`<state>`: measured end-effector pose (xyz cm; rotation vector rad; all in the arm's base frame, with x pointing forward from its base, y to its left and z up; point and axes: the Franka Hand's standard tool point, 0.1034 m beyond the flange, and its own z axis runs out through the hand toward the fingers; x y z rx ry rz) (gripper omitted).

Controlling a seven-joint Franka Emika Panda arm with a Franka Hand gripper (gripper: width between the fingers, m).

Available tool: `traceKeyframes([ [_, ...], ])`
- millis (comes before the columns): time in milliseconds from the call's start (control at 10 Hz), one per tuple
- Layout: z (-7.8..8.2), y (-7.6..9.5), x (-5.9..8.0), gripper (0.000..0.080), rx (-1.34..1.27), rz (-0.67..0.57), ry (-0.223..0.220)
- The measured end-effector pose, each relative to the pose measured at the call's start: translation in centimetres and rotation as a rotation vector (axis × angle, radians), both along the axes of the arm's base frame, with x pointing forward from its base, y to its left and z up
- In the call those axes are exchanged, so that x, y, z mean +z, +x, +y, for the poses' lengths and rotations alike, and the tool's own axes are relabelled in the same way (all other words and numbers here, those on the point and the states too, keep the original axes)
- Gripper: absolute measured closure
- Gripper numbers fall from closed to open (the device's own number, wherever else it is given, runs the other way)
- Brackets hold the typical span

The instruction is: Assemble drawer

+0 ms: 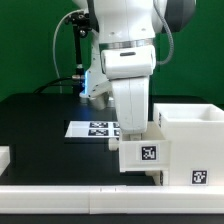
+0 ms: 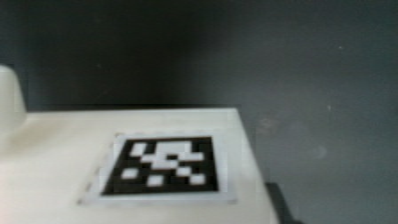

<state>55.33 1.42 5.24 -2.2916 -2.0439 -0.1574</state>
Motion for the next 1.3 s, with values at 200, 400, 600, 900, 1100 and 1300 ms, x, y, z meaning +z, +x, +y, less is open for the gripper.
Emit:
traceKeyframes([
  [200, 0.3, -0.1, 0.1, 0.0761, -0.017, 0.002, -0.006],
  [400, 0.4, -0.2, 0.1, 0.0761, -0.016, -0.012, -0.016],
  [600, 0.3, -0.2, 0.1, 0.0761, -0.017, -0.014, -0.016],
  [900, 0.3, -0.3, 0.1, 0.0596, -0.017, -0.013, -0.016],
  [1100, 0.1, 0.6, 1.5, 0.0396, 0.031, -0.036, -0.031],
  [1300, -0.7, 1.6, 4.4, 0.0174, 0.024, -0.013, -0.044],
])
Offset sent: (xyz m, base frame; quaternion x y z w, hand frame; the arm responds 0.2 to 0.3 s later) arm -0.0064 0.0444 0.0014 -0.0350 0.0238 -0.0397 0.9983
